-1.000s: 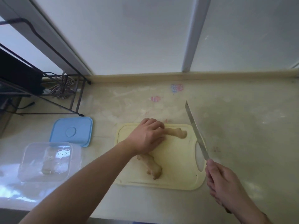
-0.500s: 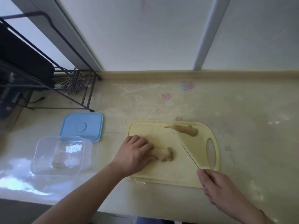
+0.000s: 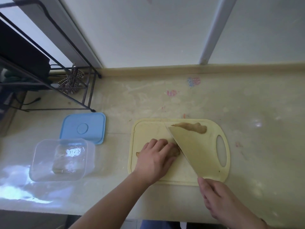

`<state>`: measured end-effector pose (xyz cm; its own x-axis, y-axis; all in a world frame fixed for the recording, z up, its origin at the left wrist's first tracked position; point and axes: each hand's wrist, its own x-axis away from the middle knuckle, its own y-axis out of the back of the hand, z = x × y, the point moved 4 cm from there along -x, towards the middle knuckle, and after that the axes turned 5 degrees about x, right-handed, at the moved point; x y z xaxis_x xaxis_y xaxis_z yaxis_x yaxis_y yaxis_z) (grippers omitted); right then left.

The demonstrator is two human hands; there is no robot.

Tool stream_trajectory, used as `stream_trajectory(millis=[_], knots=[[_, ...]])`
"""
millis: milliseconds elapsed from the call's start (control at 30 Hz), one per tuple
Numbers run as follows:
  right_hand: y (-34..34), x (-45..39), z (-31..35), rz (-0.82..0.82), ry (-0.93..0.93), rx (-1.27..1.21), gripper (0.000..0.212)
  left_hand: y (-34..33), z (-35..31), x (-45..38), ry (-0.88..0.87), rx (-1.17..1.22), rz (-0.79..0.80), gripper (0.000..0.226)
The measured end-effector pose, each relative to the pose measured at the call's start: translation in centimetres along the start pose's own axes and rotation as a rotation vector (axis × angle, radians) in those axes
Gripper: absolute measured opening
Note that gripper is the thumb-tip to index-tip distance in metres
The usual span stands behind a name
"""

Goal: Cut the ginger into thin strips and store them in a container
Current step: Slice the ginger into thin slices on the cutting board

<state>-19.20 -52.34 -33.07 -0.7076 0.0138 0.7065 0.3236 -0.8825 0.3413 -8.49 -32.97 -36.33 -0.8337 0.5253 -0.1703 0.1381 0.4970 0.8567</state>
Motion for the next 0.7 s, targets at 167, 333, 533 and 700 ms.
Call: stream_trajectory(millis=[167,333,533,700], knots=[[-0.1,0.4,0.5,0.076,-0.079,-0.074,0.065,-0.3,-0.5,0.1,-0.007,-0.038,-0.022,0.030],[-0.7,0.5,1.0,0.004,-0.074,0.069,0.067,-0.4,-0.6,0.0,-0.036,-0.062,-0.023,0.029],[-1.1,0.2,1.0,-0.071,-0.039,0.027,0.069,-0.4,-0.7,-0.1,-0.068,-0.082,-0.076,0.023],[-0.9,0.7,0.8,-0.059,-0.035,0.050,0.084,-0.6,-1.0,-0.1,-0.116,-0.060,-0.103,0.019]])
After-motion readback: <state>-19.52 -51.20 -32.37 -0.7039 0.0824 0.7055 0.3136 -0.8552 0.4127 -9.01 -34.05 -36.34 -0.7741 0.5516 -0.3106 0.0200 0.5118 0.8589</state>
